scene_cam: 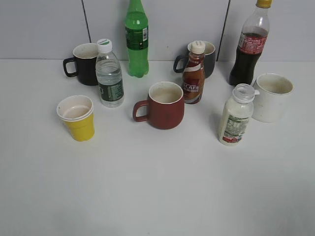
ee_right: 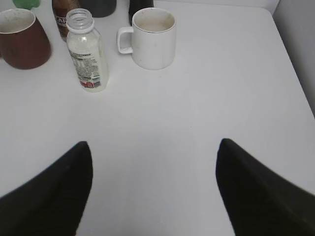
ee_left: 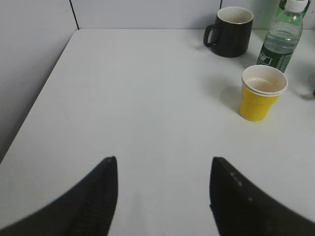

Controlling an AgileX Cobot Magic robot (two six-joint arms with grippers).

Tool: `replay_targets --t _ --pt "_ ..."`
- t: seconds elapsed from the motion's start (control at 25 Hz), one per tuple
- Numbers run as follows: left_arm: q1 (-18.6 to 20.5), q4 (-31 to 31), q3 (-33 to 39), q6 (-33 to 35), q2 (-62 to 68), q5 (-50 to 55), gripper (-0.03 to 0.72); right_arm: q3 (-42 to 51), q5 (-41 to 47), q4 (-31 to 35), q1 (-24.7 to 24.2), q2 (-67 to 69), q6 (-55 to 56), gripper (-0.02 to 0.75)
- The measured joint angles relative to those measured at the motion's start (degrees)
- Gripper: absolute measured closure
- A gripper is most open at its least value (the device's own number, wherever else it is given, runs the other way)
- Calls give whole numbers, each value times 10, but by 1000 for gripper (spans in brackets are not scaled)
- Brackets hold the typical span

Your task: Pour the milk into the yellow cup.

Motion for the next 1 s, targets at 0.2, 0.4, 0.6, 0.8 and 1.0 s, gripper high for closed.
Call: replay_targets --t 0.2,0.4,0.6,0.8,1.0 --pt "0 0 0 0 0 0 235 0 0 0 0 0 0 152" --pt "0 0 0 0 0 0 235 0 0 0 0 0 0 151" --pt "0 0 0 0 0 0 235 0 0 0 0 0 0 151" --pt "0 0 0 0 0 0 235 0 0 0 0 0 0 151" --pt "0 0 0 0 0 0 235 0 0 0 0 0 0 152"
